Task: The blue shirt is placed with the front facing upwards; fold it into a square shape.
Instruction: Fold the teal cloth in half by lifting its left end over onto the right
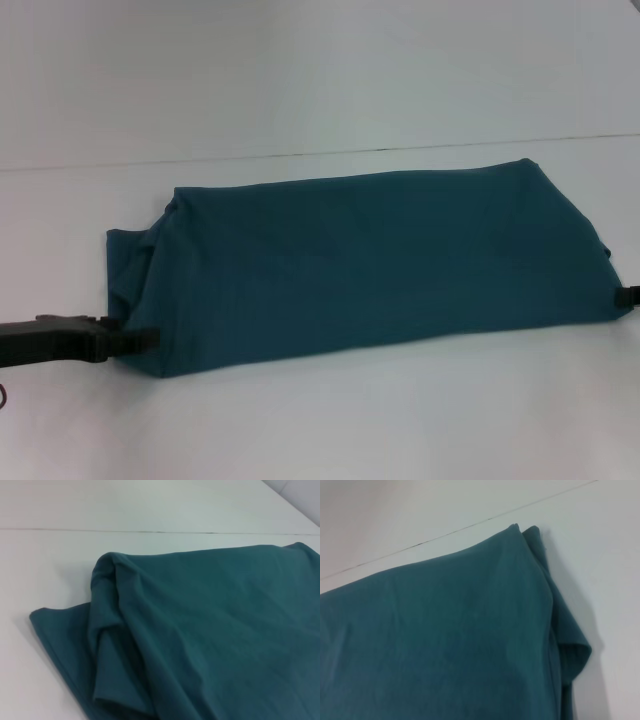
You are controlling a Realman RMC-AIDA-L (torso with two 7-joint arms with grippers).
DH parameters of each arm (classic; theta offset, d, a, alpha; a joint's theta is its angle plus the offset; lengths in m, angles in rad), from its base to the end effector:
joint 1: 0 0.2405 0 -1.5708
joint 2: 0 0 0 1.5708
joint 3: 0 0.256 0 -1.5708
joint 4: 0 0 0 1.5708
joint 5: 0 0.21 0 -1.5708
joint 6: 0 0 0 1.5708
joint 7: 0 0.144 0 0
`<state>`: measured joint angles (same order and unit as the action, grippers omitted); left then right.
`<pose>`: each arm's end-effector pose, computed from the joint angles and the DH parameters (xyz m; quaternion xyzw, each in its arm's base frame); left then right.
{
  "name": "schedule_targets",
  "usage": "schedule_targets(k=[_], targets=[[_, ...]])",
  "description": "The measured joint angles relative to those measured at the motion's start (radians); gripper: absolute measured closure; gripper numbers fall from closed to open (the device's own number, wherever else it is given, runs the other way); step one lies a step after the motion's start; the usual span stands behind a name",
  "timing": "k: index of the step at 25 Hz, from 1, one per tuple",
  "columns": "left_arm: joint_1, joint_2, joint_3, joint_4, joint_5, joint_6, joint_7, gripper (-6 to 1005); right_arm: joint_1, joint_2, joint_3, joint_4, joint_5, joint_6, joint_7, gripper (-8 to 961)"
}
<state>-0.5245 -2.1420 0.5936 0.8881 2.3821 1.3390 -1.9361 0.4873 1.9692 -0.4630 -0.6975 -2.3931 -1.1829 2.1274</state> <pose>-0.3036 0.3485 0.0179 -0.8598 -0.4459 -0.1045 0.2260 0.3820 0.3423 0.0792 -0.7296 0.5936 0.1193 0.3181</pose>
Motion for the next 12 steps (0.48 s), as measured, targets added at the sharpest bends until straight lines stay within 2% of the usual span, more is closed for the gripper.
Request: schedule_targets(k=[5, 12], targets=[[-0.002, 0.001, 0.004, 0.001, 0.0, 0.009, 0.004, 298, 0.0, 0.0, 0.0, 0.0, 0.0, 0.0, -0.002, 951], [-0.009, -0.006, 0.069, 0.001, 0.0, 0.006, 0.003, 331, 0.001, 0.0, 0.0, 0.003, 0.0, 0.0, -0.003, 949]])
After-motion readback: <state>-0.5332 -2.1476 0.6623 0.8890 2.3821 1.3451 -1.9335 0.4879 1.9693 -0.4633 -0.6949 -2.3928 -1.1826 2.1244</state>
